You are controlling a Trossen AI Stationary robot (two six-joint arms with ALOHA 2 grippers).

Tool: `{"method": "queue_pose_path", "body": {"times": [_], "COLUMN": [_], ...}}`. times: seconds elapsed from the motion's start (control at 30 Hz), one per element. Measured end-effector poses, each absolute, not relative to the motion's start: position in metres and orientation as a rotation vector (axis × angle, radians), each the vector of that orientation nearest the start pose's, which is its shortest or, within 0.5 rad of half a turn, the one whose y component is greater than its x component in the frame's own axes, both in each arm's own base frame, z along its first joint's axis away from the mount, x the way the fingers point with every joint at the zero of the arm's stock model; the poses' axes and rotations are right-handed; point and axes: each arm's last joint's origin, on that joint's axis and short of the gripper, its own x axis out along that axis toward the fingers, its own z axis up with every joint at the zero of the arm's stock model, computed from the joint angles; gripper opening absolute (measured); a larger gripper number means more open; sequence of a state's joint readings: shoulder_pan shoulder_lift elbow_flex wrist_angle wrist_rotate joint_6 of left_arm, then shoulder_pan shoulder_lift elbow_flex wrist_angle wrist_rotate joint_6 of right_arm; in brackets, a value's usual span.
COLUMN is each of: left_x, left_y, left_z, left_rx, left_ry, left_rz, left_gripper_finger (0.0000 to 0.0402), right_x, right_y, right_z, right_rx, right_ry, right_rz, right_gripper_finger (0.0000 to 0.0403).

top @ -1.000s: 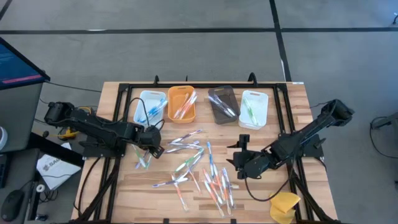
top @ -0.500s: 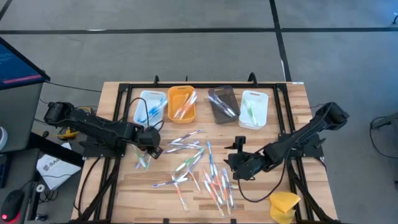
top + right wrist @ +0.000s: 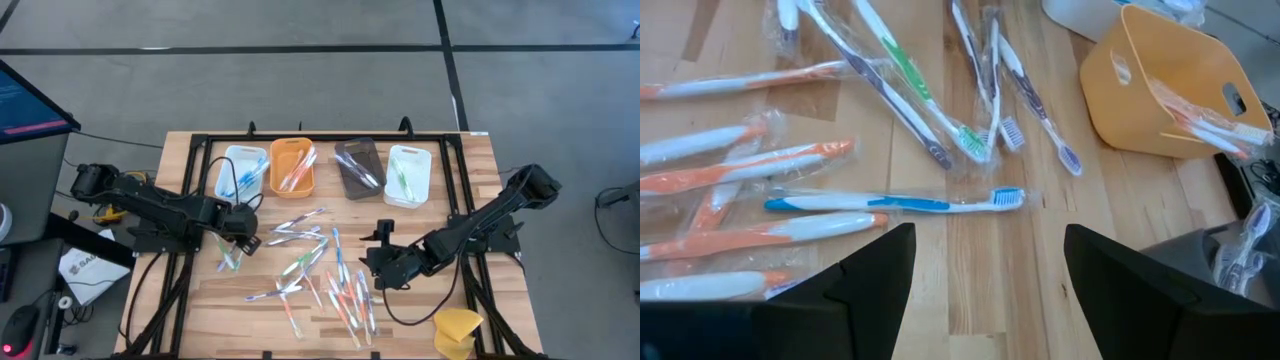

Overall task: Pick & Place Toothbrushes
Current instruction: Put the green toothbrush into right white the bin

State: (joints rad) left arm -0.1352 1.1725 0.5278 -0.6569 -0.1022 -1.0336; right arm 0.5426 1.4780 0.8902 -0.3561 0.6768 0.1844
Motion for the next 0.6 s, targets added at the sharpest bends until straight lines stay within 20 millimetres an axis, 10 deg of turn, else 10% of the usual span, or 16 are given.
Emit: {"method": "queue_pose_path", "body": {"times": [0.6], "left_x": [0.1768], "left_y": [-0.0210], "left_z": [0.1449], "left_rx": [-0.708], "left_ry": [1.217], "left_rz": [0.664], "left_gripper_finger": [0.0092], "right_x": [0.2544], "right_y": [0.1323], "right_z": [0.2079], "right_rx": [-0.361], "right_ry": [0.747], "right_rz": [-0.193], "right_gripper_finger": [0.0253]}}
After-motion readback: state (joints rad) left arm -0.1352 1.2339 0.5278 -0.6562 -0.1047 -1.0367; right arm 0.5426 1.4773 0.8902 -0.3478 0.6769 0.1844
